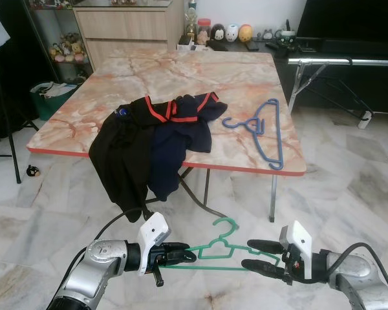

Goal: Hang hanger

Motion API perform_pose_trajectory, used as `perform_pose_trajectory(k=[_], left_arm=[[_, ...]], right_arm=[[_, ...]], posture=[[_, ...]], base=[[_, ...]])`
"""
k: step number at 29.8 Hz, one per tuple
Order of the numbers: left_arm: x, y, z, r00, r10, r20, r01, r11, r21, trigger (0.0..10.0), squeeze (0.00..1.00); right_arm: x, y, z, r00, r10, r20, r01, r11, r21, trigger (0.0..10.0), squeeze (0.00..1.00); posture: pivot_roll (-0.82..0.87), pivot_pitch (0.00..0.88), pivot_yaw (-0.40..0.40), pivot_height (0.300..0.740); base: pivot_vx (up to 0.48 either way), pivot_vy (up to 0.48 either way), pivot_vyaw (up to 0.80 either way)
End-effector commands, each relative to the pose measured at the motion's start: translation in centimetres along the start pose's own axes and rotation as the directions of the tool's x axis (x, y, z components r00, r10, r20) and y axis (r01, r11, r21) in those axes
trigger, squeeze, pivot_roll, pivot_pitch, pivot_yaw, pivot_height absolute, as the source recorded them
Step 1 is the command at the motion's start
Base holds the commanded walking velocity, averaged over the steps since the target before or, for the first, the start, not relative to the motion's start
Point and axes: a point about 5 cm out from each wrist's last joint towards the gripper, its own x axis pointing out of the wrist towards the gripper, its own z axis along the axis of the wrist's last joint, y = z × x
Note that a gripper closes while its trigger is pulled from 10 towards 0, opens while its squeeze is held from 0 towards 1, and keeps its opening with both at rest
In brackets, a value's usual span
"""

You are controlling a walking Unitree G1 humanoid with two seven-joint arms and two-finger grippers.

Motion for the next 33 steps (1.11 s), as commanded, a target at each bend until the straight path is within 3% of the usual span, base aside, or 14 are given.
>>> perform_pose_trajectory(k=[1,5,10,16,17,19,20,21,22,25,26,27,33], left_arm=[[-0.1,0.2,0.1,1.000,0.006,0.002,-0.006,1.000,0.015,0.0,0.00],[-0.1,0.2,0.1,1.000,-0.001,-0.003,0.001,1.000,0.015,0.0,0.00],[-0.2,-0.1,0.1,0.999,-0.031,-0.008,0.031,0.999,0.014,0.0,0.00],[-0.4,-0.4,0.2,0.996,-0.081,-0.023,0.081,0.996,0.021,0.0,0.00],[-0.4,-0.5,0.2,0.996,-0.085,-0.026,0.085,0.996,0.024,0.0,0.00],[-0.4,-0.5,0.2,0.996,-0.086,-0.027,0.086,0.996,0.026,0.0,0.00],[-0.4,-0.4,0.3,0.997,-0.078,-0.027,0.079,0.996,0.033,3.6,0.00],[-0.4,-0.4,0.3,0.997,-0.078,-0.027,0.079,0.996,0.033,3.6,0.00],[-0.5,-0.3,0.3,0.997,-0.066,-0.029,0.067,0.997,0.040,10.0,0.00],[-0.5,-0.2,0.4,0.997,-0.066,-0.030,0.067,0.997,0.041,10.0,0.00],[-0.5,-0.3,0.3,0.997,-0.069,-0.032,0.070,0.997,0.039,10.0,0.00],[-0.5,-0.3,0.3,0.997,-0.075,-0.035,0.077,0.996,0.036,10.0,0.00],[-0.6,-0.4,0.3,0.996,-0.084,-0.041,0.085,0.996,0.033,10.0,0.00]], right_arm=[[0.0,-0.1,-0.2,1.000,-0.010,-0.003,0.010,1.000,-0.006,10.0,0.00],[0.0,-0.5,-0.2,0.999,-0.034,0.006,0.034,0.999,0.002,10.0,0.00],[0.0,0.3,-0.5,0.996,0.087,0.029,-0.089,0.992,0.088,10.0,0.00],[0.1,0.1,-0.6,0.995,0.097,0.023,-0.099,0.990,0.105,10.0,0.00],[0.1,0.0,-0.5,0.994,0.103,0.027,-0.105,0.989,0.104,10.0,0.64],[0.0,0.0,-0.5,0.994,0.108,0.029,-0.111,0.989,0.102,10.0,0.64],[0.0,0.0,-0.5,0.993,0.116,0.027,-0.118,0.988,0.102,10.0,1.00],[0.0,0.0,-0.5,0.993,0.116,0.027,-0.118,0.988,0.102,10.0,1.00],[-0.1,-0.1,-0.5,0.993,0.114,0.021,-0.116,0.989,0.095,10.0,1.00],[-0.3,-0.3,-0.4,0.995,0.102,0.011,-0.102,0.991,0.084,10.0,1.00],[-0.4,-0.5,-0.3,0.996,0.093,0.006,-0.093,0.993,0.066,10.0,0.16],[-0.5,-0.7,-0.1,0.997,0.076,0.005,-0.077,0.996,0.044,10.0,0.00],[-0.6,-1.9,0.9,1.000,0.007,0.025,-0.007,1.000,0.002,10.0,0.00]], posture=[[0.07,0.002,0.007,0.740],[0.07,0.000,0.007,0.740],[0.07,0.000,0.005,0.740],[0.07,0.000,0.005,0.740],[0.07,0.000,0.005,0.740],[0.07,0.000,0.005,0.740],[0.07,0.000,0.005,0.740],[0.07,0.000,0.005,0.740],[0.07,0.000,0.004,0.740],[0.07,0.000,0.004,0.740],[0.07,0.000,0.005,0.740],[0.07,0.000,0.005,0.740],[0.07,0.005,0.005,0.740]], base=[[0.000,0.000,0.00],[0.000,0.000,0.00],[0.000,0.000,0.00],[0.000,0.000,0.00],[0.000,0.000,0.00],[0.000,0.000,0.00],[0.000,0.000,0.00],[0.000,0.000,0.00],[0.000,0.000,0.00],[0.000,0.000,0.00],[0.000,0.000,0.00],[0.000,0.000,0.00],[0.000,0.000,0.00]])
